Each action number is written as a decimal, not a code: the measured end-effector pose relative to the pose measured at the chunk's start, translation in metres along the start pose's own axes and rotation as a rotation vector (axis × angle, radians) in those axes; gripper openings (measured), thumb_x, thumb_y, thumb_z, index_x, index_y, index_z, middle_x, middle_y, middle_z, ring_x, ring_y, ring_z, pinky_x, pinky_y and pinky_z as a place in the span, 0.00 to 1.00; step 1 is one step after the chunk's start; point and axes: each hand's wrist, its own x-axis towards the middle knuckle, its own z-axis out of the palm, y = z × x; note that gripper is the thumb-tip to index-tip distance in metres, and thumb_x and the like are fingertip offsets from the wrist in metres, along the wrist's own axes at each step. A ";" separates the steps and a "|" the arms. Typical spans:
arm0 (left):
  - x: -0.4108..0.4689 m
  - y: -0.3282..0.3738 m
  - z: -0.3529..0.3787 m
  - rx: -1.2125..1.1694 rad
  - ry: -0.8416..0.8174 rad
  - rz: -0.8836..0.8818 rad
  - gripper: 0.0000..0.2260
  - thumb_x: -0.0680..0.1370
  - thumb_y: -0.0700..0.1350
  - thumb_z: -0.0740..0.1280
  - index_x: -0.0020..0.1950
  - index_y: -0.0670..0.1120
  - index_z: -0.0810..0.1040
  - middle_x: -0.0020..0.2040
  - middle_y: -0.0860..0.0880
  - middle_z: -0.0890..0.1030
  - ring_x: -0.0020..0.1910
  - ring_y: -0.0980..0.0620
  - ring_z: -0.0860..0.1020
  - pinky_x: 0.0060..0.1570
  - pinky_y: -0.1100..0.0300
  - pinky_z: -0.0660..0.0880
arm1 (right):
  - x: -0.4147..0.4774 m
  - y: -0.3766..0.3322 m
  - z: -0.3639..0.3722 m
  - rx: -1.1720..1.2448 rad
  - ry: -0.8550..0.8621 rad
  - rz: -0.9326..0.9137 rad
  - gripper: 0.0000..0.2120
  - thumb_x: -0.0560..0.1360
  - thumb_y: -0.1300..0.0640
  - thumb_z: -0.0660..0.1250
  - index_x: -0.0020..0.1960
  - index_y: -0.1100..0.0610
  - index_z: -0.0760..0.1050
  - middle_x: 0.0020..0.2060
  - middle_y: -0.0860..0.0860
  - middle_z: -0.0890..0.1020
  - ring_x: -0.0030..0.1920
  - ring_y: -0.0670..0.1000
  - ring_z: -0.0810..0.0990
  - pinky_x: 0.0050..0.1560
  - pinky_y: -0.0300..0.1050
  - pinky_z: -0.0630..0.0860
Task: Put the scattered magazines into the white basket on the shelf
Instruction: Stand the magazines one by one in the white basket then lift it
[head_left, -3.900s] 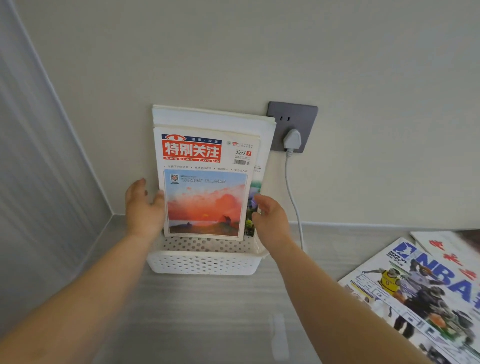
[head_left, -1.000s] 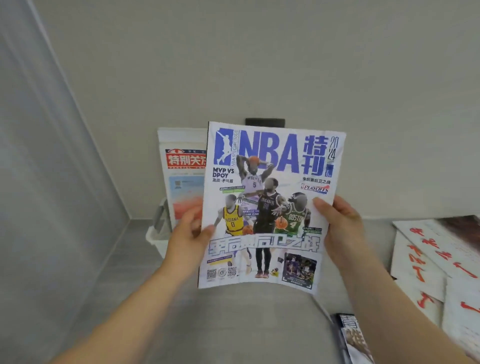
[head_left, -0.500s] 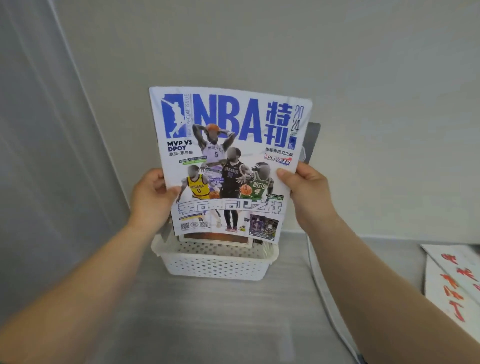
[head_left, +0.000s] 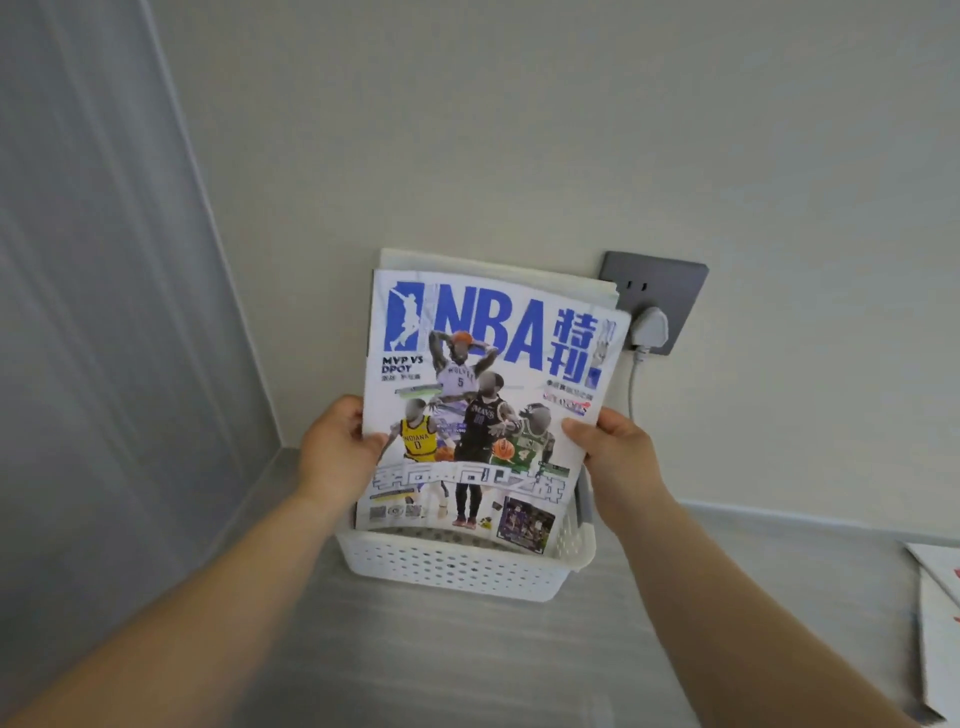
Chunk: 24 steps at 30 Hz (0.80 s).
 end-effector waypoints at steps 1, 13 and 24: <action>0.000 -0.002 0.003 0.013 -0.001 -0.006 0.09 0.71 0.32 0.65 0.50 0.39 0.73 0.54 0.39 0.81 0.43 0.51 0.75 0.32 0.66 0.67 | 0.000 0.002 -0.001 -0.003 0.005 -0.003 0.12 0.72 0.69 0.62 0.40 0.55 0.78 0.35 0.50 0.82 0.27 0.43 0.82 0.24 0.36 0.77; 0.015 0.009 0.012 0.143 0.144 0.084 0.15 0.72 0.31 0.61 0.58 0.39 0.69 0.61 0.38 0.69 0.61 0.42 0.69 0.58 0.55 0.67 | 0.012 0.004 0.010 -0.428 0.148 -0.182 0.21 0.71 0.69 0.61 0.62 0.57 0.65 0.62 0.56 0.68 0.61 0.55 0.71 0.60 0.59 0.73; 0.024 0.023 0.025 -0.228 -0.058 -0.026 0.17 0.74 0.31 0.57 0.54 0.51 0.64 0.50 0.51 0.72 0.48 0.53 0.70 0.32 0.68 0.66 | 0.024 0.010 0.026 -0.287 0.113 -0.126 0.22 0.72 0.70 0.59 0.62 0.54 0.60 0.58 0.56 0.71 0.56 0.57 0.74 0.46 0.51 0.78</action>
